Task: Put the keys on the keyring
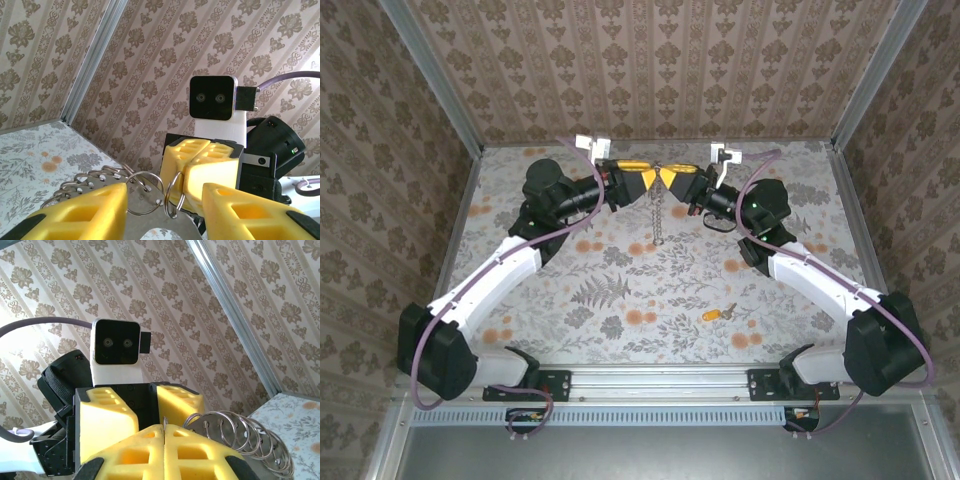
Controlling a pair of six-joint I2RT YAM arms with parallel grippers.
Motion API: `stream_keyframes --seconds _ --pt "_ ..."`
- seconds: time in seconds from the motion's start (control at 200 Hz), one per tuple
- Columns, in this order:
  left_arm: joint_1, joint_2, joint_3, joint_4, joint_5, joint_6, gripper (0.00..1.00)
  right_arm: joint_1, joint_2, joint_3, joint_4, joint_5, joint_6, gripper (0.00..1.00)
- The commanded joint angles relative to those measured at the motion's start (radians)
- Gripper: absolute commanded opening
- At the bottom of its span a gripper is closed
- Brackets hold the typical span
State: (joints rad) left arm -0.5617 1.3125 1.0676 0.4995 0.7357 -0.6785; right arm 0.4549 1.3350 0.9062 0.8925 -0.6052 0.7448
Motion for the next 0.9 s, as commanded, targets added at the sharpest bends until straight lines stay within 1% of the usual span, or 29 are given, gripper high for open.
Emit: stream_keyframes --seconds 0.0,0.2,0.49,0.795,0.895 --pt "-0.004 0.005 0.014 0.061 0.012 -0.029 0.42 0.008 -0.002 0.024 0.077 0.007 0.018 0.00" --pt "-0.010 0.004 0.007 0.070 0.025 -0.031 0.35 0.011 -0.002 0.023 0.074 0.010 0.017 0.00" --pt "-0.023 -0.012 -0.018 0.077 0.042 -0.028 0.32 0.011 0.003 0.025 0.069 0.017 0.016 0.00" --pt "-0.030 -0.022 -0.032 0.079 0.044 -0.019 0.19 0.010 0.005 0.023 0.062 0.021 0.013 0.00" --pt "-0.030 -0.024 -0.032 0.083 0.043 -0.017 0.12 0.010 0.006 0.024 0.060 0.022 0.011 0.00"
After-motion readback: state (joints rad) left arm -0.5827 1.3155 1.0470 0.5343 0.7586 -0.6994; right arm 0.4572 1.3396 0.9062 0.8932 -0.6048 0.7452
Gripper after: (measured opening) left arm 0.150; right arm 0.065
